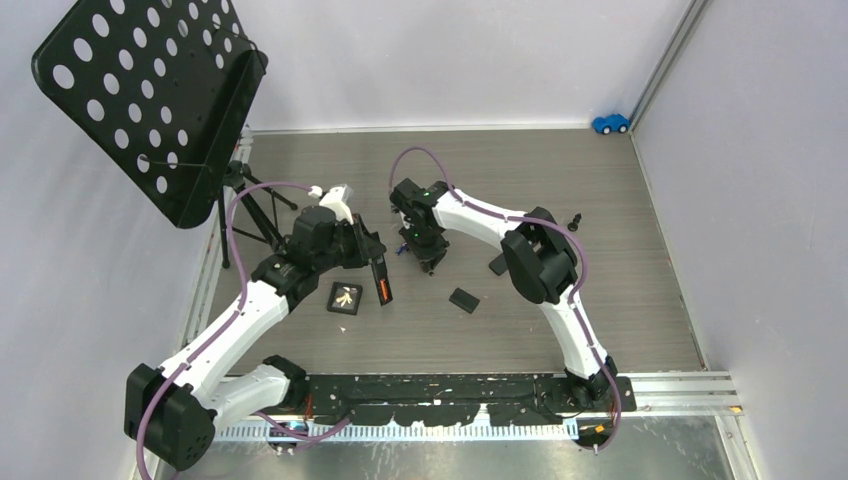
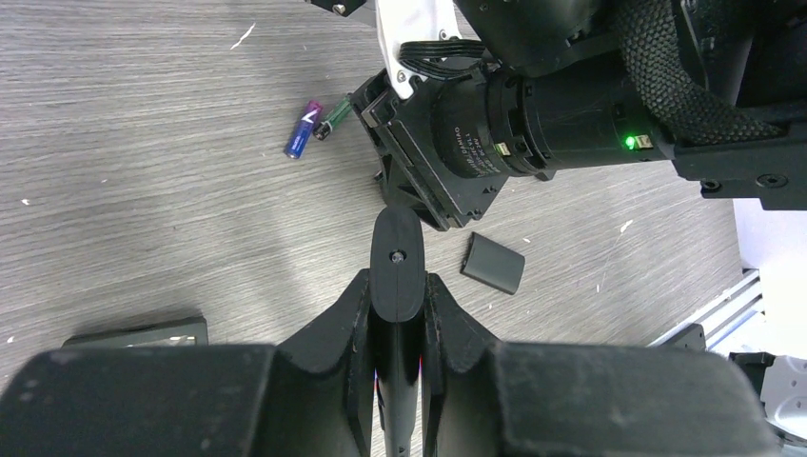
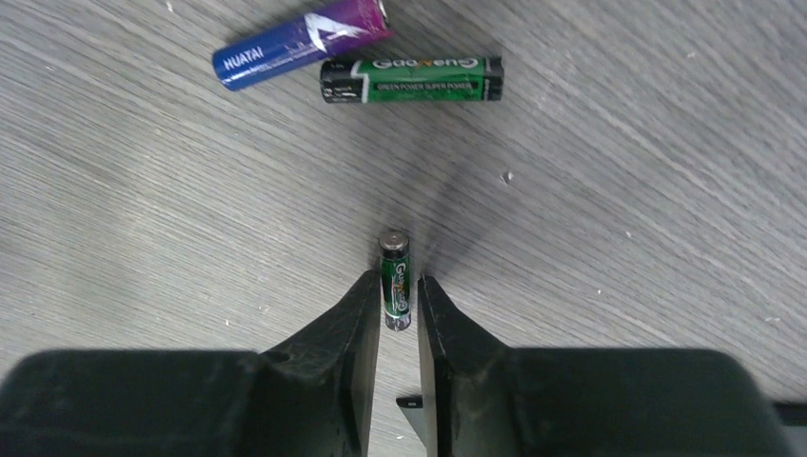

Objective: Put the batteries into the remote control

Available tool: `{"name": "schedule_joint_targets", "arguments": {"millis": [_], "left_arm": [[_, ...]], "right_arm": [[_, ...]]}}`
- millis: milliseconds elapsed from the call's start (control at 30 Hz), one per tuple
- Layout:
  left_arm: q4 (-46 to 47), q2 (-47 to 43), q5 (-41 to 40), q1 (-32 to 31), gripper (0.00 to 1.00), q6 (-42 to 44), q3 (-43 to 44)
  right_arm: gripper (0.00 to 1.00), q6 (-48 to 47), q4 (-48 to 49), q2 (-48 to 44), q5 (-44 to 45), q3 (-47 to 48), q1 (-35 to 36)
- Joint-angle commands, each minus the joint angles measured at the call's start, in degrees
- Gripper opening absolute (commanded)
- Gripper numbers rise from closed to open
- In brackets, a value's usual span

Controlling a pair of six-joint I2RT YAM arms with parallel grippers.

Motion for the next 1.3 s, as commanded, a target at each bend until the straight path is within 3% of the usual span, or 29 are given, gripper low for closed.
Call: {"name": "schedule_joint_targets", "arguments": {"millis": [0,133,233,333,433,633,833,1100,1233,1267], "left_arm": [[3.11,-0.95,1.19,0.48,0.0,-0.35,2.61],[3.35,-0.97,1.38,0.48,0.0,-0.73,2.62],[3.46,-1.03,1.87,0.55,0.0,-0.96,2.69],[3.49,-1.14,2.49,0.57,0.0,-0.89,2.87],[3.74,-1.16,3.41,0.57,0.0,-0.77,2.88],[4.65,-1.13,4.92,0.57,0.0,-0.97,2.71],[5.02,-1.26,5.21,0.57,0.0,-1.27,2.62],[5.52,-1.14,6.4,0.57,0.0,-1.96,3.05],[7.88,0.3,8.77,0.57,0.0,-2.93,3.05],[8.98,1.01,9.75,0.57,0.0,-3.47,3.05]], "right_arm": [[0.29,0.86,-3.1,0.52,0.87,3.11,0.4],[0.28,1.15,-5.27,1.66,0.92,4.99,0.37],[0.13,1.91,-5.41,1.71,0.95,5.17,0.23],[0.09,2.87,-4.08,0.81,1.09,3.84,-0.04],[0.1,4.01,-1.86,-1.13,1.48,1.08,-0.17],[0.25,5.36,-1.72,-2.68,0.99,-1.65,-0.54],[0.28,5.52,-0.99,-4.17,-0.04,-4.81,-2.78],[0.1,4.2,0.72,-5.29,-0.31,-6.48,-3.9],[0.07,4.91,2.75,-9.09,0.59,-8.66,-6.45],[0.07,5.23,3.23,-10.79,0.92,-9.44,-4.24]]}}
